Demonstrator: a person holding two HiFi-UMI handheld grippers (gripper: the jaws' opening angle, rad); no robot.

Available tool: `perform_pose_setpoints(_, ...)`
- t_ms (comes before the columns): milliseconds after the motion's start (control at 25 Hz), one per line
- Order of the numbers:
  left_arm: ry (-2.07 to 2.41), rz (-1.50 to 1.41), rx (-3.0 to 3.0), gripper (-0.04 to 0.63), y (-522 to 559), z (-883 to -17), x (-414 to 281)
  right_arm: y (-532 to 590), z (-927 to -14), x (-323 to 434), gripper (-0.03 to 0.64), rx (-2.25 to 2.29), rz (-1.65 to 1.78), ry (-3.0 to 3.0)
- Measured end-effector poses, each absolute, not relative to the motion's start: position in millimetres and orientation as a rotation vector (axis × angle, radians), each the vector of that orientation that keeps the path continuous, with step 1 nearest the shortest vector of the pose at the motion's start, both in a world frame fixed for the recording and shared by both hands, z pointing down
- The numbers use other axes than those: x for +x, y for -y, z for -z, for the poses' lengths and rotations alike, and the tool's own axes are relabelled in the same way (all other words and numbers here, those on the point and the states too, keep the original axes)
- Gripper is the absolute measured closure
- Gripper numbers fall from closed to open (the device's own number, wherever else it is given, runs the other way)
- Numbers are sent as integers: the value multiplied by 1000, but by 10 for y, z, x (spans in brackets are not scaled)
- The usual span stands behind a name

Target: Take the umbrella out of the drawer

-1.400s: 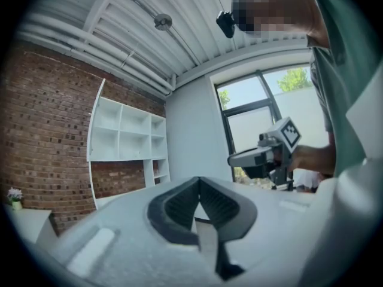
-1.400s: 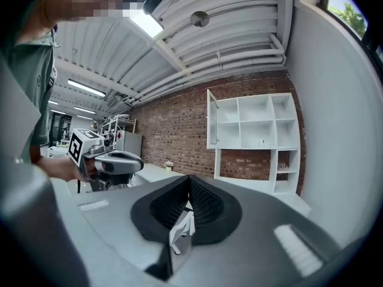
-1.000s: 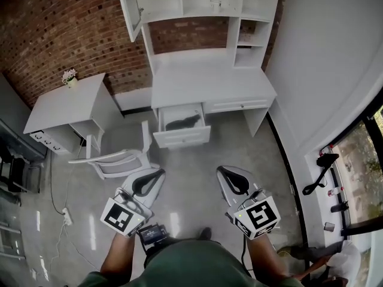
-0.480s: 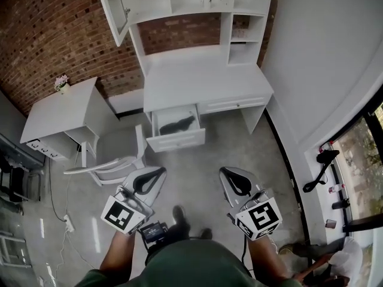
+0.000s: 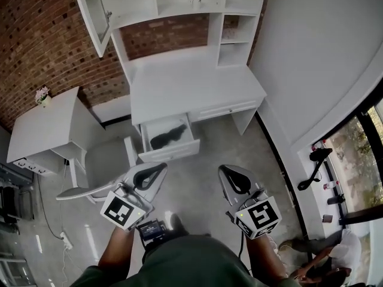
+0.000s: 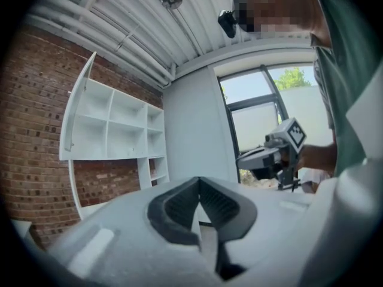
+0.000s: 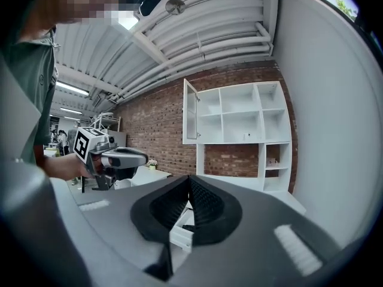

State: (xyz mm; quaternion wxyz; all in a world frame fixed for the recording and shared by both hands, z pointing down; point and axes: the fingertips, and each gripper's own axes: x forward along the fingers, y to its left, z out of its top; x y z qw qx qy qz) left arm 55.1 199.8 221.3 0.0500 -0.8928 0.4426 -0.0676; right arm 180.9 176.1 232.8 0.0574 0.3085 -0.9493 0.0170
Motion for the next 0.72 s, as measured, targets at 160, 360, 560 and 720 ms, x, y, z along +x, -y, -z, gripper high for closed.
perform_pose_setpoints(160,-1309,170,-2732,592,-1664,-2143,231,-1467,-2292,1501,611,977,-42,2850)
perform_pose_setpoints(360,-1276,130,-2747,592,-1340,-2178,-220,-1163,-2261,1053,611,1014,-36,2836)
perform_pose_setpoints(560,-1284,91,-2750,592,-1127,-2217,-547,-950,-2325,704,611,986,-25,2799)
perform_pose_setpoints(720,-1349,61,-2756,592,-973,-2248,-777,-735,-2343,468,611,930,-18,2806)
